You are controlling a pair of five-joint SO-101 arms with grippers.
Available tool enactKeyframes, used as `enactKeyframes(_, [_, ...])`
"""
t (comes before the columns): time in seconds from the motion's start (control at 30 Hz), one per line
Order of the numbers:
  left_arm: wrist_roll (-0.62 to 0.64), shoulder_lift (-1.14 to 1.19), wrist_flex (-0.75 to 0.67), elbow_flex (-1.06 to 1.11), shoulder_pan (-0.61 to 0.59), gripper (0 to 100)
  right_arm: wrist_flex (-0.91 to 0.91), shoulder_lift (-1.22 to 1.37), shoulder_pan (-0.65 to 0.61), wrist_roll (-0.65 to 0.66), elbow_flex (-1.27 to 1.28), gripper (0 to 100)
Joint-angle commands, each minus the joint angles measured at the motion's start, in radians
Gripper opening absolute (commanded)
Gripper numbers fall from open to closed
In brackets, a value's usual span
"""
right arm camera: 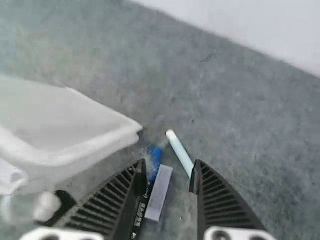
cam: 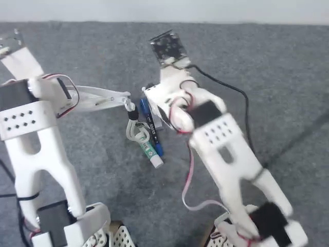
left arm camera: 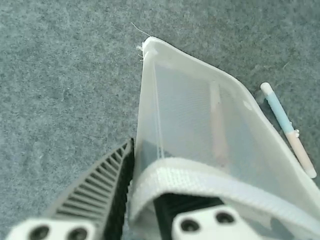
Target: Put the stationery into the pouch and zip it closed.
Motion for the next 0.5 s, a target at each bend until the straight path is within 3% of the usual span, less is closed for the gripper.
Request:
enactKeyframes(0.0, [0.014,-0.005,-0.029,-0.002,-0.008,1,-0.007,0.120,0.019,0.069,-0.100,14.7])
enactKeyframes(0.33, [0.014,-0.009,-0.057,0.033,-0.008,1,-0.002,0.444,0.064,0.087,-0.296,14.7])
enactKeyframes(0.47, [0.014,-0.008,-0.057,0.033,-0.008,1,-0.002,0.542,0.073,0.186,-0.348,14.7])
